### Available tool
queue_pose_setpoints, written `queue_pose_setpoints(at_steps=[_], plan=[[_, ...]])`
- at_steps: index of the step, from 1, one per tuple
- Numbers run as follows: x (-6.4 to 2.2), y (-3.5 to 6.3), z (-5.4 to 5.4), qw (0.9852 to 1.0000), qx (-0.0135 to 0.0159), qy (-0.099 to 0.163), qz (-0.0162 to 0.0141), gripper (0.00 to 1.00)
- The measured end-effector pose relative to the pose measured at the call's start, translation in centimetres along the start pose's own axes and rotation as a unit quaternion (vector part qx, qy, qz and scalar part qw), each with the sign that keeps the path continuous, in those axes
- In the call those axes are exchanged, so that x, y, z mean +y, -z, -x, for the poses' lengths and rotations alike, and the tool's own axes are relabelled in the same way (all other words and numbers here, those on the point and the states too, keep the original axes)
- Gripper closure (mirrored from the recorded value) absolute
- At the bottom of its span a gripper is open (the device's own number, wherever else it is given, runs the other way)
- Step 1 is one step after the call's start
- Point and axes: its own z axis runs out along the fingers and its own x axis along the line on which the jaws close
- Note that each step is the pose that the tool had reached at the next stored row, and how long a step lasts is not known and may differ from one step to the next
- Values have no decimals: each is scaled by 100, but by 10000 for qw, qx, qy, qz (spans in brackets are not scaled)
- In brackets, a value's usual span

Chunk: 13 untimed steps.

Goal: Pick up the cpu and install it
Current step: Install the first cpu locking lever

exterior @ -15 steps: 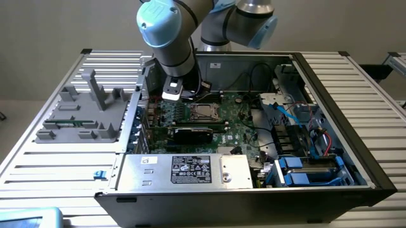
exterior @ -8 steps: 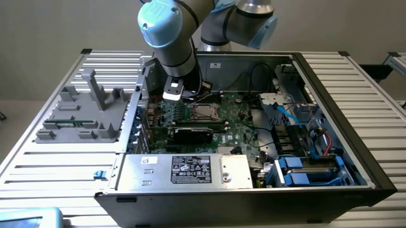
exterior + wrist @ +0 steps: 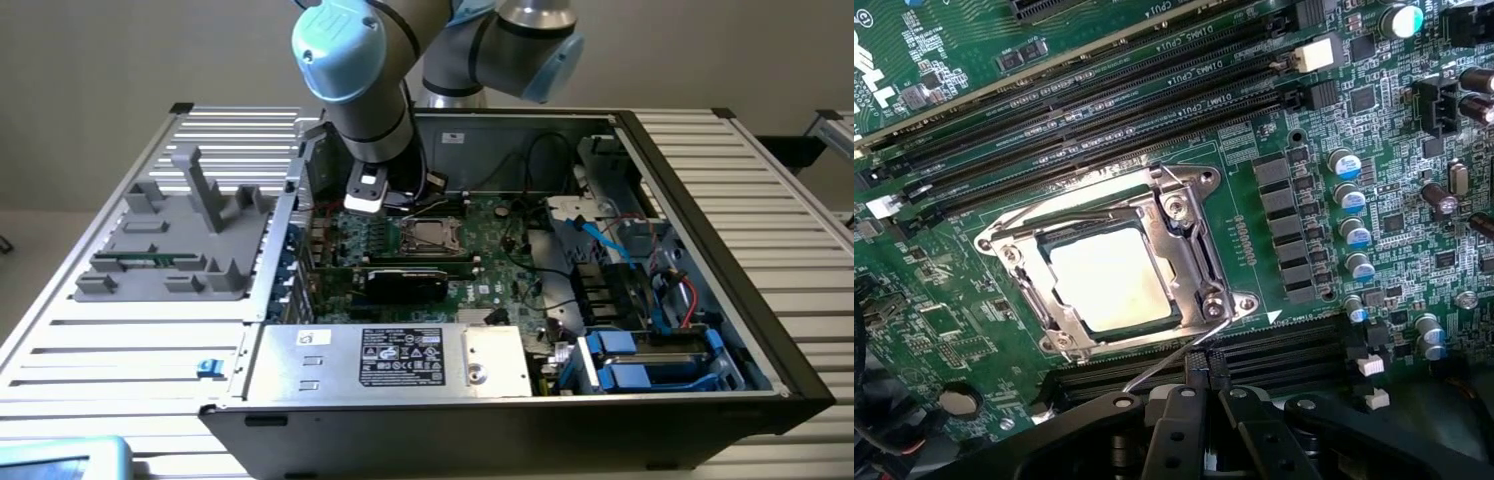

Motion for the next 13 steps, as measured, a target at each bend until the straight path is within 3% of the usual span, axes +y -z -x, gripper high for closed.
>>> queue_pose_setpoints(at_steps=[13], plan=[[9, -37, -28, 10000, 3, -4, 4, 89]])
